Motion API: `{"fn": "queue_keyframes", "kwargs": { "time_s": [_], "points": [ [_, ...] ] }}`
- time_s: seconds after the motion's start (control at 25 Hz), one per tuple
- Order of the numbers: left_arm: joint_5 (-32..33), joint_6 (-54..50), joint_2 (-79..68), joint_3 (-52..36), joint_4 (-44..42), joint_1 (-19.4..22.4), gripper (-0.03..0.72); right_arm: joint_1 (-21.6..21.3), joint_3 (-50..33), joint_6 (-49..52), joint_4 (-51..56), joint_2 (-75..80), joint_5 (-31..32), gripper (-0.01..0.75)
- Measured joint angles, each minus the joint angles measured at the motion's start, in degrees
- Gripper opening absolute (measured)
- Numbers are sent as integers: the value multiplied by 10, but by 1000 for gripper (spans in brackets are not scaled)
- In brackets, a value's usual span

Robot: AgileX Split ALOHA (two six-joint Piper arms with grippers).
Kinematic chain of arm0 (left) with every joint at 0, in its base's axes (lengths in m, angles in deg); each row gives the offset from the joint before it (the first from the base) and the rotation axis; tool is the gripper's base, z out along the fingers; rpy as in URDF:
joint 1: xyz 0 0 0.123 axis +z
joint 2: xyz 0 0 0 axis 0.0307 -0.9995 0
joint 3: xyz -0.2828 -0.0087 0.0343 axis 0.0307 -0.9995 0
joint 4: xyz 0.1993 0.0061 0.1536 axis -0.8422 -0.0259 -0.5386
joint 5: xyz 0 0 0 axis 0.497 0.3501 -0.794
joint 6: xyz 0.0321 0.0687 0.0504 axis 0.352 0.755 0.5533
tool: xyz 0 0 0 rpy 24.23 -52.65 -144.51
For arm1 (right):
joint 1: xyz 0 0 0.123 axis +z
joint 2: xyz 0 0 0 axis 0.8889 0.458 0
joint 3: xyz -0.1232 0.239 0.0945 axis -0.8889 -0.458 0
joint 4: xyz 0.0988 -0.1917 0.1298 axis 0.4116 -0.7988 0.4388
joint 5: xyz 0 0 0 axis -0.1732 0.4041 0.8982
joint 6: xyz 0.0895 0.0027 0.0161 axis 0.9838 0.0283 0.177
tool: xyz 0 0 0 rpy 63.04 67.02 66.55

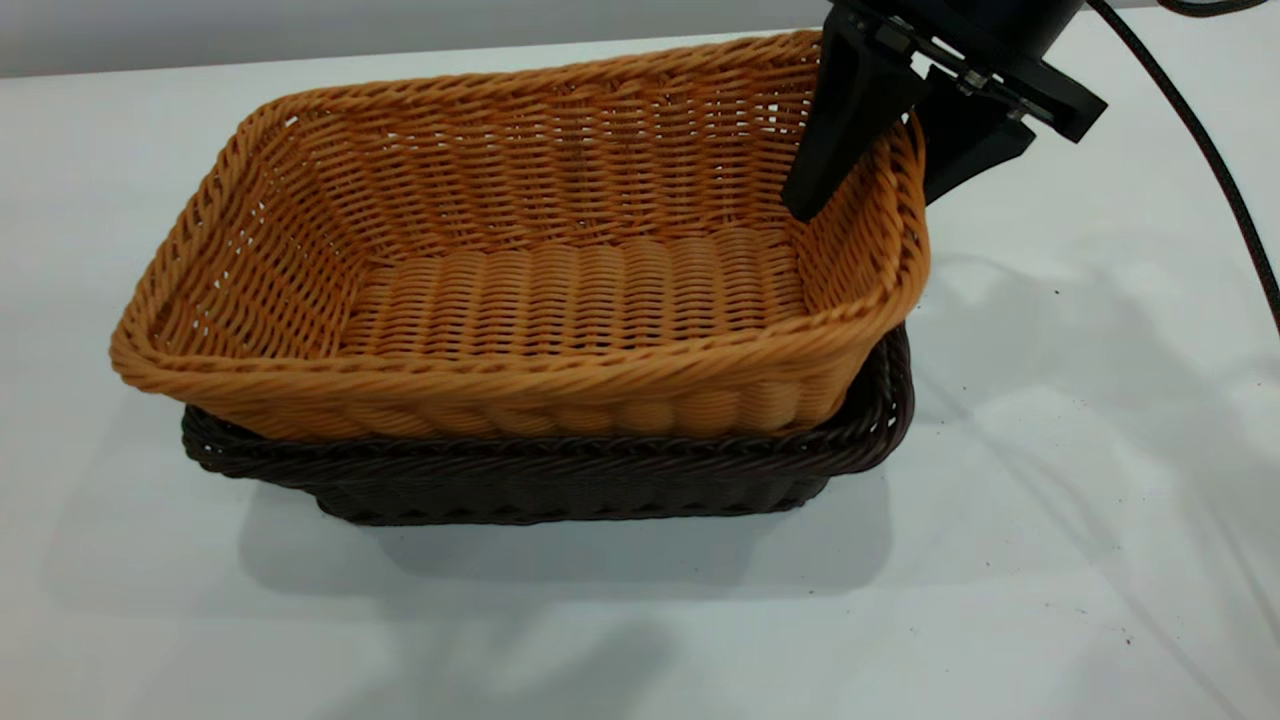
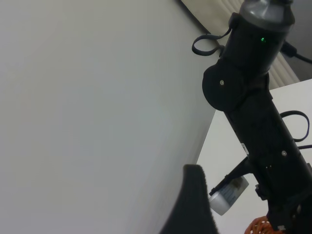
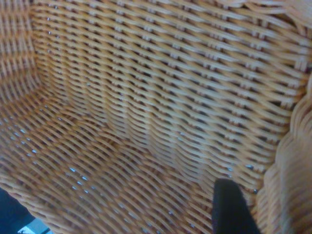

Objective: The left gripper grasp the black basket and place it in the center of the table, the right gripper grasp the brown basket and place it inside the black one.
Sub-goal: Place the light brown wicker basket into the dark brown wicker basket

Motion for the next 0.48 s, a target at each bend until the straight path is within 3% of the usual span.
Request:
{"fn": "queue_keyframes", "kwargs": {
  "time_s": [0.48],
  "points": [
    [-2,0,0,0,0,0,530,0,1,26,-44,-30,-3,421]
  ]
}}
